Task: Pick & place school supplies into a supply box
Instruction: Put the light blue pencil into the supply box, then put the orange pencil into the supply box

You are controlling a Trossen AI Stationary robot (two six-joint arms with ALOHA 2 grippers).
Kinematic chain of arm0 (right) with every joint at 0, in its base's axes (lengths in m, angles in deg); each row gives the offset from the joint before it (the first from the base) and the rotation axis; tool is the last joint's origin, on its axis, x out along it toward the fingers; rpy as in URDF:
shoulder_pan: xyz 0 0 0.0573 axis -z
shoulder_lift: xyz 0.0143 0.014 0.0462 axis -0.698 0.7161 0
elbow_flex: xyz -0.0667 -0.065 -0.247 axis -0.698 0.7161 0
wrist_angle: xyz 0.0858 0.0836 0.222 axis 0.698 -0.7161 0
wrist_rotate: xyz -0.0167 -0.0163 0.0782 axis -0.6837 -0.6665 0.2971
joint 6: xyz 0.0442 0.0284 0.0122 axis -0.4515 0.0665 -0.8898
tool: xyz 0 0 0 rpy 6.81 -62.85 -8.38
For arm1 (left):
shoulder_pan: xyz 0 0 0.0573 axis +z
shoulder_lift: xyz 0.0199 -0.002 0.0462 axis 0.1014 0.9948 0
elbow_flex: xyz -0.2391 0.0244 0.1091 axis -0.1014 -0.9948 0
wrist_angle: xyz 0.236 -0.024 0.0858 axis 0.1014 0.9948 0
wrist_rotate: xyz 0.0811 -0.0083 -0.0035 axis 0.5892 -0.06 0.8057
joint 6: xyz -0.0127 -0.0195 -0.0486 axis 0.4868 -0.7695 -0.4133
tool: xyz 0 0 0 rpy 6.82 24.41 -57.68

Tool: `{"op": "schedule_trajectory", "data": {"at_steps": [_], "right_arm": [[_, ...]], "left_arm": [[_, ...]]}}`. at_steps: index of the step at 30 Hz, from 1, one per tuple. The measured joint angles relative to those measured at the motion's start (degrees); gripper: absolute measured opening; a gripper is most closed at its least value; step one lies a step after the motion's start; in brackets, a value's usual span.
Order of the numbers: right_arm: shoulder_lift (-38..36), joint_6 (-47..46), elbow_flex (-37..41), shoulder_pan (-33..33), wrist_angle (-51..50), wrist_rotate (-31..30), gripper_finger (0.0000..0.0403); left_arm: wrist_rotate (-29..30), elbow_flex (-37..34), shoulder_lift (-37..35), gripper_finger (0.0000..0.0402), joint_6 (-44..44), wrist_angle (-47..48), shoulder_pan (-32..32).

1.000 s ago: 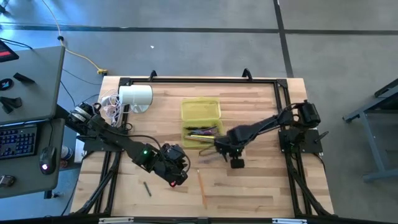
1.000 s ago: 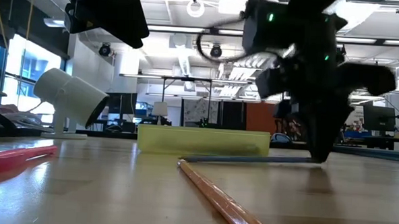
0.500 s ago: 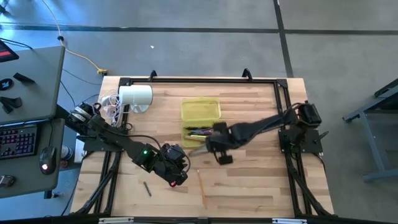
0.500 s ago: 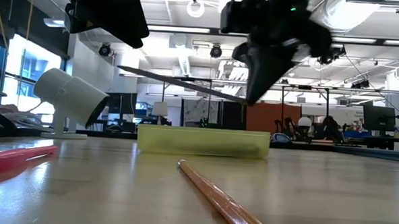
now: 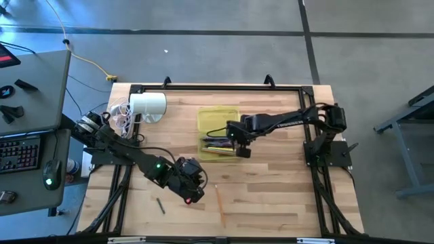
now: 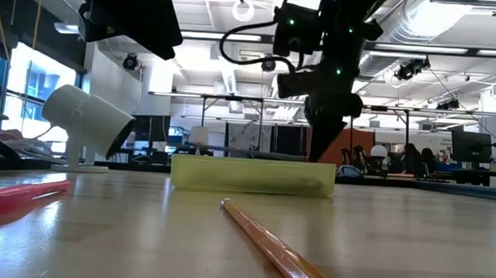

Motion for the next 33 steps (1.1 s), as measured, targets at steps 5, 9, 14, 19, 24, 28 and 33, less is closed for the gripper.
{"op": "schedule_trajectory", "data": {"at_steps": [5,9,14,19,24,28,33], "right_arm": [[0.0,0.45,0.2,0.08,1.09,-0.25,0.0039],[0.0,1.9,0.2,-0.26,1.21,-0.85,0.007],[0.0,2.49,-1.8,-2.25,-0.01,-0.06,0.0093],[-0.04,10.01,-4.78,-8.56,0.66,0.94,0.0095],[-0.07,15.2,-4.75,-14.84,9.47,1.74,0.0087],[-0.07,18.32,-2.82,-18.44,21.53,9.72,0.0083],[-0.07,26.19,-0.64,-21.29,32.2,16.38,0.0083]], "left_arm": [[0.02,0.0,0.0,0.0127,0.69,0.02,0.0],[0.02,0.0,0.0,0.0127,0.87,0.03,0.0],[0.02,0.0,0.0,0.0127,0.87,0.04,0.0],[-0.03,0.0,0.0,0.0127,0.87,0.1,0.0],[-3.82,0.0,0.0,0.0127,1.65,0.34,-0.02],[-6.98,0.0,0.0,0.0127,2.45,0.41,-0.08],[-7.06,0.0,0.0,0.0127,1.89,0.41,0.0]]}}
